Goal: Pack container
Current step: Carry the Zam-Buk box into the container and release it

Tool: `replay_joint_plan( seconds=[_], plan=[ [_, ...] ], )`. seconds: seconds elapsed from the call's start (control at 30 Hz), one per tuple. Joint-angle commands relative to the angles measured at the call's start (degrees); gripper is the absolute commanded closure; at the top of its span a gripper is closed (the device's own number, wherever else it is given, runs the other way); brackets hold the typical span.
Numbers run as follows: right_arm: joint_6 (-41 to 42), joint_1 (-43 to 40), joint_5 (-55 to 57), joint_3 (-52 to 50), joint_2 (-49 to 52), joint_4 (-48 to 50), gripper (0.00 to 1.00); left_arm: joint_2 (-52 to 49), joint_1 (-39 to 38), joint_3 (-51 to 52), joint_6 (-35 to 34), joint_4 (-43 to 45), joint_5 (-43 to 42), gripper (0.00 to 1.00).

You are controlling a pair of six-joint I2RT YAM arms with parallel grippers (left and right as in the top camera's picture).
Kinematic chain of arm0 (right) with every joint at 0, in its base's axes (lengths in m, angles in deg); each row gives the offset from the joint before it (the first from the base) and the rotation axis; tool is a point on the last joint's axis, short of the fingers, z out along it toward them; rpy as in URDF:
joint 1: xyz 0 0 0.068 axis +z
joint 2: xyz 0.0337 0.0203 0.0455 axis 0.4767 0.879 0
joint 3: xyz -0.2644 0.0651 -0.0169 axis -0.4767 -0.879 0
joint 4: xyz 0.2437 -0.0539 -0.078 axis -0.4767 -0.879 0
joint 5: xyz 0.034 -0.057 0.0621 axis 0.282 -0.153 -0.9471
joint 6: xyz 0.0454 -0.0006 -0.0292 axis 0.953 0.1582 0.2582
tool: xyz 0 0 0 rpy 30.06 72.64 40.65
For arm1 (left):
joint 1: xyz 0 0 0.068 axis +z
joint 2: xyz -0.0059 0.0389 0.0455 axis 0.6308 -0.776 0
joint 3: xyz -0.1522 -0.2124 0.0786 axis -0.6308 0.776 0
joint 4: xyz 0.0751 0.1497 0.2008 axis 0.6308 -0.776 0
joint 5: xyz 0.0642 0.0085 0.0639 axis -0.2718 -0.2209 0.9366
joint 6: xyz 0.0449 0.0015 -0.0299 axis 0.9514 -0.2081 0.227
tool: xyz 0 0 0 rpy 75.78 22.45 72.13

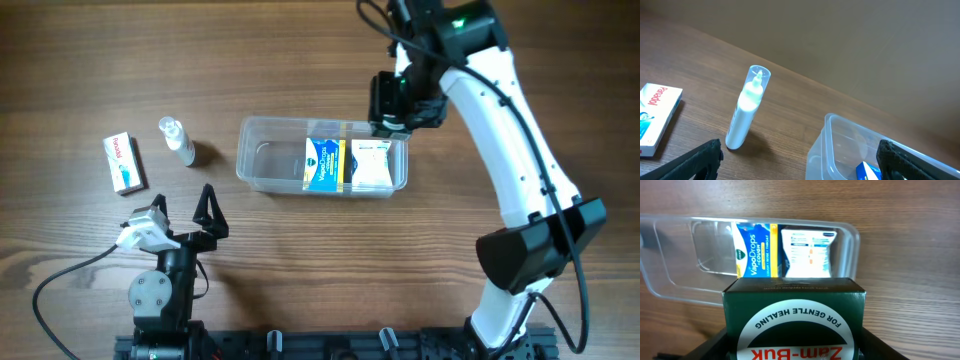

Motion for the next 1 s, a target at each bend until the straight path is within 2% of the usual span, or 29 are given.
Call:
replay_joint_plan(
  seconds=[0.0, 0.4, 0.97],
  plan=[
    [7.30, 3.10, 7.50, -3.43, -0.94, 1.16, 0.41, 0.42, 0.31, 0.15, 1.16, -0.07, 0.57, 0.00],
    [6.45, 3.89, 8.50, -22.23, -0.92, 13.70, 0.41, 0.42, 0.31, 0.15, 1.18, -0.07, 0.57, 0.00],
    [0.55, 3.89, 8.55, -23.50, -0.92, 18.97, 0.40, 0.42, 0.31, 0.15, 1.16, -0.04, 0.57, 0.00]
  ],
)
